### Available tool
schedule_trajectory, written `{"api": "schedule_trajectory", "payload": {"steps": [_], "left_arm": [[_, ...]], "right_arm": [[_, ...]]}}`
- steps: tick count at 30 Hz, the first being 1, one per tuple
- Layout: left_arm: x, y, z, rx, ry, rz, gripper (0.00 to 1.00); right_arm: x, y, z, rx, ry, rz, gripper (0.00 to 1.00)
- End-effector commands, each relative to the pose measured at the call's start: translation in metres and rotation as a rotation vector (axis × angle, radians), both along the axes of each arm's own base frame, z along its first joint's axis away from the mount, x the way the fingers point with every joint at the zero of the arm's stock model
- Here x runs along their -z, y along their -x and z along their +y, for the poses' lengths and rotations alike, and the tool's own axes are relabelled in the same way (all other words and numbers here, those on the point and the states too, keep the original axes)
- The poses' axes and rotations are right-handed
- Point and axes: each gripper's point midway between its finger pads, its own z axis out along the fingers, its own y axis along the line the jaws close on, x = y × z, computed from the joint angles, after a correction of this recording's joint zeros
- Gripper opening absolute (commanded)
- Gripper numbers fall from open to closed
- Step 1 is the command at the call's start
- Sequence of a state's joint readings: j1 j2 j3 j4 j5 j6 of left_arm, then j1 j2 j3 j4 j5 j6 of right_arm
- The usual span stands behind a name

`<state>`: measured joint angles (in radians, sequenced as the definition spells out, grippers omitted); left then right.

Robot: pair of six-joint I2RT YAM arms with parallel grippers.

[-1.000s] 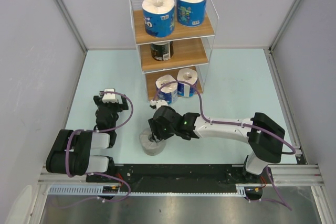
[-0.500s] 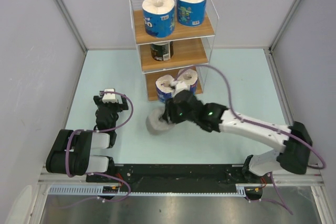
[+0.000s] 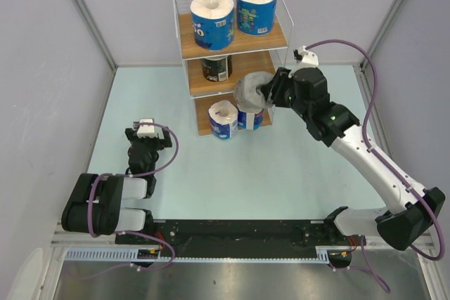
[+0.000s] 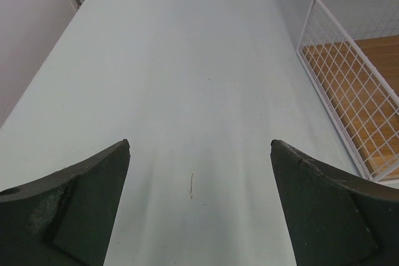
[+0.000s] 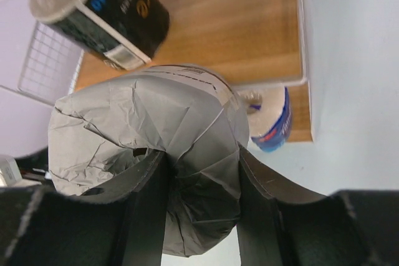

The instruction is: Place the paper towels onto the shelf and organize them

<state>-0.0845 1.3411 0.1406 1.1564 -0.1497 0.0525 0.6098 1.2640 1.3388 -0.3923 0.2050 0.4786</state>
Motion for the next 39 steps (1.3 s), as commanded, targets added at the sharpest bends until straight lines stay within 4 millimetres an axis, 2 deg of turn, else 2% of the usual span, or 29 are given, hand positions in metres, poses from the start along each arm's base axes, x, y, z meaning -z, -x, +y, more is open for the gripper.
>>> {"api": "schedule_trajectory", "payload": {"steps": [1,3,5,6,18,33,34,39], "left_arm": [[-0.019,-0.008,-0.002,0.013,0.012,-0.061,1.00],[-0.018,-0.008,-0.002,0.013,0.013,-0.058,1.00],[-0.019,-0.008,-0.002,0.013,0.013,-0.060,1.00],[-0.019,-0.008,-0.002,0.013,0.013,-0.060,1.00],[-0.019,-0.008,-0.002,0.011,0.013,-0.061,1.00],[-0.018,-0.008,-0.002,0.013,0.011,-0.058,1.00],[-0.019,-0.008,-0.002,0.013,0.013,-0.060,1.00],[-0.019,-0.008,-0.002,0.013,0.013,-0.060,1.00]], "right_arm": [[-0.054,-0.019,0.000,0.031,-0.045,-0.132,0.40],[-0.068,-0.023,0.001,0.043,-0.056,-0.160,0.40],[-0.066,-0.031,0.002,0.057,-0.043,-0.160,0.40],[-0.074,-0.034,0.002,0.065,-0.043,-0.174,0.40],[-0.072,-0.067,0.007,0.124,0.013,-0.193,0.40],[-0.074,-0.084,0.010,0.165,0.009,-0.227,0.41],[-0.074,-0.085,0.010,0.166,0.012,-0.227,0.42],[-0.061,-0.087,0.016,0.147,0.021,-0.201,0.62]]}}
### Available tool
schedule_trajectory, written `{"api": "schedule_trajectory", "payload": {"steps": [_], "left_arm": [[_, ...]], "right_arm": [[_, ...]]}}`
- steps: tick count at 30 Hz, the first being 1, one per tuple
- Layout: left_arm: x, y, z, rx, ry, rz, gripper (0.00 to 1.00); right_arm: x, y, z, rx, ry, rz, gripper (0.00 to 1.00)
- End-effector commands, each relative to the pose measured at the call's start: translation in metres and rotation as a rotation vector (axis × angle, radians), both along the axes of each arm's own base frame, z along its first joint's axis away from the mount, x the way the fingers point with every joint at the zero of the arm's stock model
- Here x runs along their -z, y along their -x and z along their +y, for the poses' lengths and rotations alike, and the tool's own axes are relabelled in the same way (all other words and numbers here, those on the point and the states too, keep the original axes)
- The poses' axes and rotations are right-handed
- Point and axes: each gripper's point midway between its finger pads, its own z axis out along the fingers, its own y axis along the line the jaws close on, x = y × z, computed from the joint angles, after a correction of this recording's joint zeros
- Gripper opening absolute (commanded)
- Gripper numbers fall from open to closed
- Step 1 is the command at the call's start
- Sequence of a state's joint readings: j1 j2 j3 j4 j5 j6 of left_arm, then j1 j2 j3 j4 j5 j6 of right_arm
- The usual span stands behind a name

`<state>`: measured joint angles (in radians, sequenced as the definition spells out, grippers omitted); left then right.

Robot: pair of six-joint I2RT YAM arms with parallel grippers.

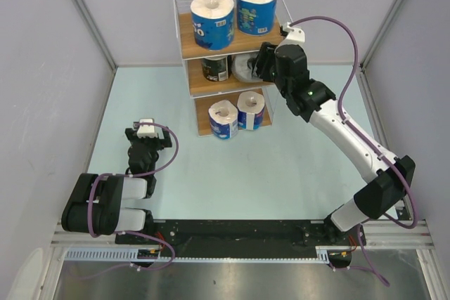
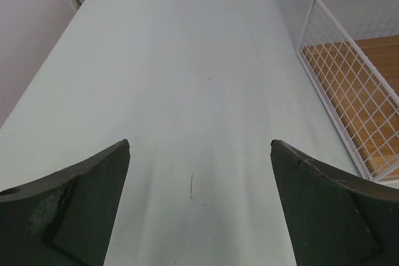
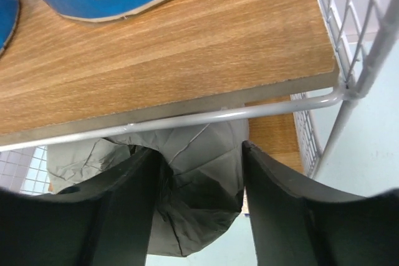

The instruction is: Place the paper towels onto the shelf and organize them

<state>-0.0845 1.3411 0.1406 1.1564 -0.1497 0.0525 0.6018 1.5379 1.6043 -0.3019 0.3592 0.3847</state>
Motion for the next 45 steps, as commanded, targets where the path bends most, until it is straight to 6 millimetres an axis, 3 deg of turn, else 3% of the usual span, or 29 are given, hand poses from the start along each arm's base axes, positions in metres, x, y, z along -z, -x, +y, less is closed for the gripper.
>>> {"api": "schedule_trajectory", "payload": {"steps": [1,4,8,17,24,33,35,40,45], "left_arm": [[-0.019,-0.008,-0.002,0.013,0.013,-0.060,1.00],[-0.019,-0.008,-0.002,0.013,0.015,-0.060,1.00],[-0.019,-0.008,-0.002,0.013,0.013,-0.060,1.00],[-0.019,-0.008,-0.002,0.013,0.013,-0.060,1.00],[-0.019,-0.008,-0.002,0.013,0.013,-0.060,1.00],[-0.019,-0.008,-0.002,0.013,0.013,-0.060,1.00],[-0.018,-0.008,-0.002,0.011,0.014,-0.058,1.00],[-0.019,-0.008,-0.002,0.013,0.015,-0.060,1.00],[-0.019,-0.008,-0.002,0.013,0.013,-0.061,1.00]], "right_arm": [[-0.030,-0.007,0.003,0.002,-0.050,-0.083,0.64],[-0.027,-0.002,0.008,-0.030,-0.058,-0.096,0.70],[-0.037,0.007,0.006,-0.042,-0.085,-0.145,0.75],[-0.066,0.027,0.005,-0.087,-0.116,-0.243,0.77],[-0.075,0.030,0.002,-0.085,-0.129,-0.270,0.79],[-0.068,0.034,0.001,-0.093,-0.116,-0.245,0.80],[-0.058,0.038,-0.002,-0.097,-0.100,-0.222,0.80],[-0.051,0.067,-0.018,-0.110,-0.100,-0.206,0.81],[-0.022,0.096,-0.028,-0.157,-0.066,-0.135,0.84]]}}
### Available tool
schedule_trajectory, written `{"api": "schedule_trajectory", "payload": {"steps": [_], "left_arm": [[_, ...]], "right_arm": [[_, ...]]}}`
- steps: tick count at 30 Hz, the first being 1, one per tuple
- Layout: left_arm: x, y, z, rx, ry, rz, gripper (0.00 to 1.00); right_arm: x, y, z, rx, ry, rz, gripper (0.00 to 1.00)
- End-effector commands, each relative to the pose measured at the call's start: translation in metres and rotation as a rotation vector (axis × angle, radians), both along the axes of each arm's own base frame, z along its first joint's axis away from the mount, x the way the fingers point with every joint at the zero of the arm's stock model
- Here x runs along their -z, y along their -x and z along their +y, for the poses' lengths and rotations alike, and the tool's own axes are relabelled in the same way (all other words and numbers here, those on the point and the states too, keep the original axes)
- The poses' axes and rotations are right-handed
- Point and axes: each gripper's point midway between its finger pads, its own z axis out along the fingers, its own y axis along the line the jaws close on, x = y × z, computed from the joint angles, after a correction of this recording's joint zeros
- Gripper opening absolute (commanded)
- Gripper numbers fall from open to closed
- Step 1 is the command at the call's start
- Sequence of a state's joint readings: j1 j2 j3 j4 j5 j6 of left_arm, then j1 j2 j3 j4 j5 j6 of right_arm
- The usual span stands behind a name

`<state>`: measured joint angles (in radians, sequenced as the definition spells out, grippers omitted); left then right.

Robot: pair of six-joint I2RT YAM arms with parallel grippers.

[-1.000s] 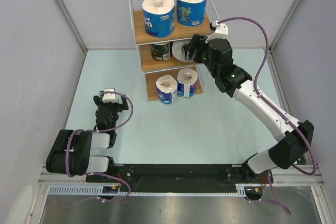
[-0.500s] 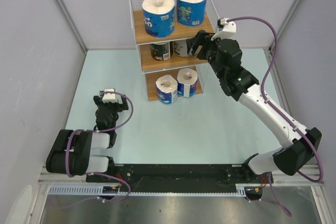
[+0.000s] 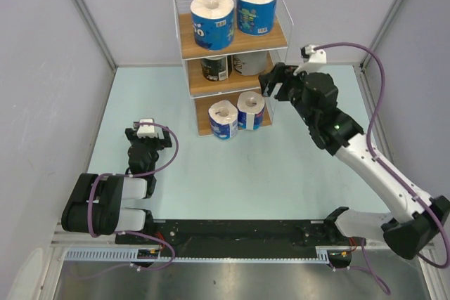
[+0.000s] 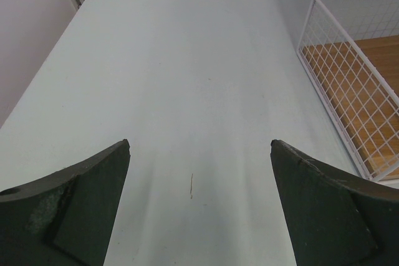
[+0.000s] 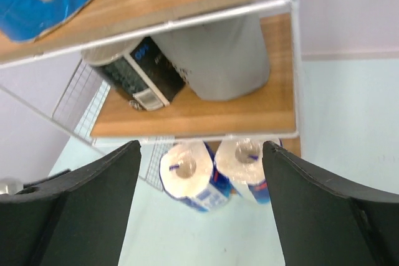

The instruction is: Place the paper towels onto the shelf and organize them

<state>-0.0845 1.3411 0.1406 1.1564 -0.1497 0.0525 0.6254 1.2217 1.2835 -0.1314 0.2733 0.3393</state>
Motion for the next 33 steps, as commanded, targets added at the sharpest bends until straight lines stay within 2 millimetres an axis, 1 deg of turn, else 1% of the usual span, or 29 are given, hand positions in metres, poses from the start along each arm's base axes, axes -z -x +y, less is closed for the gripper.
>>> {"api": "schedule_trajectory", "payload": {"steps": [1,2,3,4,5,6,7,8,9,10,12,13,14,15,16,17,18,20,23,24,25,26,27,28,29,30,31,32,33], "left_arm": [[-0.019,-0.008,-0.002,0.011,0.013,-0.061,1.00],[-0.019,-0.008,-0.002,0.013,0.013,-0.060,1.00],[-0.019,-0.008,-0.002,0.013,0.013,-0.060,1.00],[-0.019,-0.008,-0.002,0.013,0.015,-0.063,1.00],[-0.019,-0.008,-0.002,0.013,0.013,-0.061,1.00],[-0.018,-0.008,-0.002,0.011,0.013,-0.058,1.00],[-0.018,-0.008,-0.002,0.013,0.013,-0.060,1.00],[-0.019,-0.008,-0.002,0.013,0.013,-0.061,1.00],[-0.019,-0.008,-0.002,0.013,0.013,-0.061,1.00],[-0.019,-0.008,-0.002,0.013,0.015,-0.061,1.00],[-0.019,-0.008,-0.002,0.013,0.013,-0.060,1.00],[-0.018,-0.008,-0.002,0.013,0.014,-0.058,1.00],[-0.019,-0.008,-0.002,0.013,0.013,-0.061,1.00],[-0.019,-0.008,-0.002,0.013,0.013,-0.061,1.00],[-0.018,-0.008,-0.002,0.011,0.013,-0.058,1.00],[-0.019,-0.008,-0.002,0.013,0.013,-0.061,1.00],[-0.018,-0.008,-0.002,0.013,0.013,-0.060,1.00],[-0.018,-0.008,-0.002,0.013,0.013,-0.060,1.00],[-0.019,-0.008,-0.002,0.013,0.013,-0.063,1.00],[-0.019,-0.008,-0.002,0.013,0.013,-0.060,1.00],[-0.018,-0.008,-0.002,0.013,0.013,-0.058,1.00],[-0.019,-0.008,-0.002,0.011,0.013,-0.063,1.00],[-0.019,-0.008,-0.002,0.011,0.013,-0.060,1.00],[-0.019,-0.008,-0.002,0.013,0.013,-0.060,1.00],[-0.019,-0.008,-0.002,0.013,0.015,-0.061,1.00],[-0.019,-0.008,-0.002,0.013,0.015,-0.060,1.00],[-0.019,-0.008,-0.002,0.013,0.013,-0.061,1.00],[-0.019,-0.008,-0.002,0.013,0.015,-0.061,1.00],[-0.018,-0.008,-0.002,0.013,0.014,-0.058,1.00]], "right_arm": [[0.010,0.035,-0.013,-0.043,0.020,0.035,0.87],[0.009,0.044,-0.021,-0.023,0.016,0.036,0.93],[0.017,0.048,-0.028,-0.001,0.025,0.054,0.99],[0.038,0.052,-0.036,0.030,0.059,0.098,1.00],[0.038,0.060,-0.046,0.044,0.054,0.089,1.00],[0.047,0.065,-0.053,0.056,0.074,0.107,1.00],[0.066,0.069,-0.062,0.087,0.105,0.134,1.00],[0.073,0.073,-0.068,0.104,0.114,0.144,1.00],[0.074,0.081,-0.079,0.123,0.116,0.141,1.00],[0.094,0.084,-0.087,0.150,0.144,0.168,1.00],[0.102,0.095,-0.099,0.171,0.131,0.166,1.00],[0.107,0.099,-0.102,0.176,0.128,0.166,1.00],[0.124,0.102,-0.105,0.176,0.144,0.187,1.00],[0.124,0.107,-0.108,0.176,0.123,0.176,1.00],[0.128,0.109,-0.107,0.167,0.117,0.179,1.00],[0.143,0.111,-0.106,0.155,0.127,0.198,1.00],[0.143,0.110,-0.102,0.141,0.109,0.187,1.00],[0.156,0.111,-0.088,0.086,0.087,0.205,1.00],[0.176,0.105,-0.058,0.017,0.056,0.227,1.00],[0.173,0.100,-0.045,0.001,0.029,0.188,1.00],[0.171,0.097,-0.040,0.017,0.029,0.159,1.00],[0.181,0.100,-0.015,-0.040,0.086,0.148,1.00],[0.167,0.095,0.001,-0.055,0.056,0.080,1.00],[0.170,0.093,0.012,-0.065,0.085,0.059,1.00],[0.187,0.092,0.031,-0.101,0.139,0.065,1.00],[0.180,0.086,0.045,-0.118,0.099,0.024,1.00],[0.182,0.085,0.058,-0.153,0.091,0.019,1.00],[0.205,0.079,0.070,-0.163,0.123,0.045,1.00],[0.198,0.073,0.079,-0.164,0.086,0.013,1.00]]}}
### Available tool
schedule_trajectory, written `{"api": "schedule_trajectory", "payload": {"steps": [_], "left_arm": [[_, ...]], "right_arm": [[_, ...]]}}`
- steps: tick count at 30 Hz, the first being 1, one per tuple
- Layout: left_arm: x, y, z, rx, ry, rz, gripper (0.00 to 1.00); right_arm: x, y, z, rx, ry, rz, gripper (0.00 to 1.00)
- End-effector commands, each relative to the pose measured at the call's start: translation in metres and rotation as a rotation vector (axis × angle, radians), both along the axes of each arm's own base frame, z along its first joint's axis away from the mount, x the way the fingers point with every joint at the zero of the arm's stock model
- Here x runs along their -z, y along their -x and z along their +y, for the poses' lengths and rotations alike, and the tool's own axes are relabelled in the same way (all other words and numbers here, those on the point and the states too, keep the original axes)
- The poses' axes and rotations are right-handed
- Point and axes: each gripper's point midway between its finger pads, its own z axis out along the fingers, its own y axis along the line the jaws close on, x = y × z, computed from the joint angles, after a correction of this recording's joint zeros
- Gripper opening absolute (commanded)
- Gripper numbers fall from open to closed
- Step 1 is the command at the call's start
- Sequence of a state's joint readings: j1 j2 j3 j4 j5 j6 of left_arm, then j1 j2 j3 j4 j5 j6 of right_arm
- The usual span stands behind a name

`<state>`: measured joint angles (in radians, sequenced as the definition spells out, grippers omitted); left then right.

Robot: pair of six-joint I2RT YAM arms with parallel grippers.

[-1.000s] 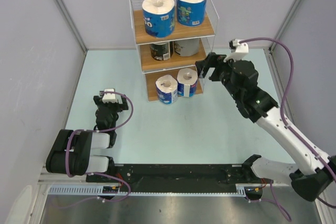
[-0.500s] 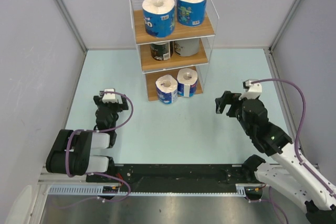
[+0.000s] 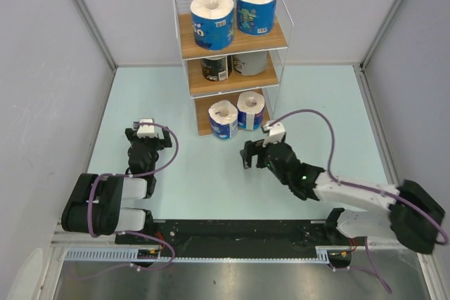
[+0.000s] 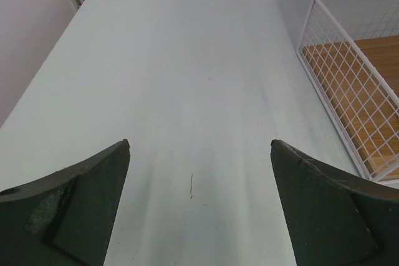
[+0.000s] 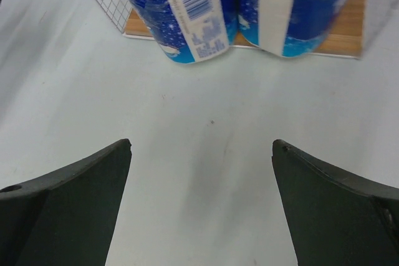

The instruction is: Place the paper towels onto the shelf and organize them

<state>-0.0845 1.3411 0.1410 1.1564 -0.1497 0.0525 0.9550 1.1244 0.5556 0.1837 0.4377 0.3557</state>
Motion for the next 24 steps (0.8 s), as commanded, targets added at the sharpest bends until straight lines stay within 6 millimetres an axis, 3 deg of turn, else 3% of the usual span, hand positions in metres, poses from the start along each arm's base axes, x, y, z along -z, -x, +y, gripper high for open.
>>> {"api": "schedule_trajectory", "payload": {"steps": [1,2,3,5,6,8,9,11,16,24], "left_arm": [[-0.019,-0.008,-0.002,0.013,0.015,-0.061,1.00],[-0.019,-0.008,-0.002,0.013,0.013,-0.061,1.00],[-0.018,-0.008,-0.002,0.014,0.014,-0.058,1.00],[-0.019,-0.008,-0.002,0.013,0.013,-0.059,1.00],[-0.019,-0.008,-0.002,0.013,0.013,-0.062,1.00],[-0.018,-0.008,-0.002,0.013,0.013,-0.059,1.00],[-0.019,-0.008,-0.002,0.011,0.013,-0.061,1.00],[-0.019,-0.008,-0.002,0.013,0.013,-0.062,1.00],[-0.018,-0.008,-0.002,0.013,0.013,-0.058,1.00],[-0.018,-0.008,-0.002,0.013,0.013,-0.059,1.00]], "right_arm": [[-0.040,-0.036,0.048,0.000,-0.173,-0.184,1.00],[-0.040,-0.042,0.054,0.008,-0.184,-0.193,1.00],[-0.023,-0.049,0.058,0.019,-0.142,-0.176,1.00],[-0.028,-0.060,0.069,0.033,-0.151,-0.194,1.00],[-0.014,-0.067,0.072,0.040,-0.120,-0.183,1.00],[-0.019,-0.079,0.080,0.048,-0.139,-0.202,1.00],[-0.008,-0.085,0.083,0.049,-0.120,-0.188,1.00],[-0.011,-0.097,0.091,0.053,-0.129,-0.197,1.00],[0.002,-0.122,0.092,0.087,-0.097,-0.181,1.00],[0.013,-0.118,0.090,0.073,-0.043,-0.138,1.00]]}}
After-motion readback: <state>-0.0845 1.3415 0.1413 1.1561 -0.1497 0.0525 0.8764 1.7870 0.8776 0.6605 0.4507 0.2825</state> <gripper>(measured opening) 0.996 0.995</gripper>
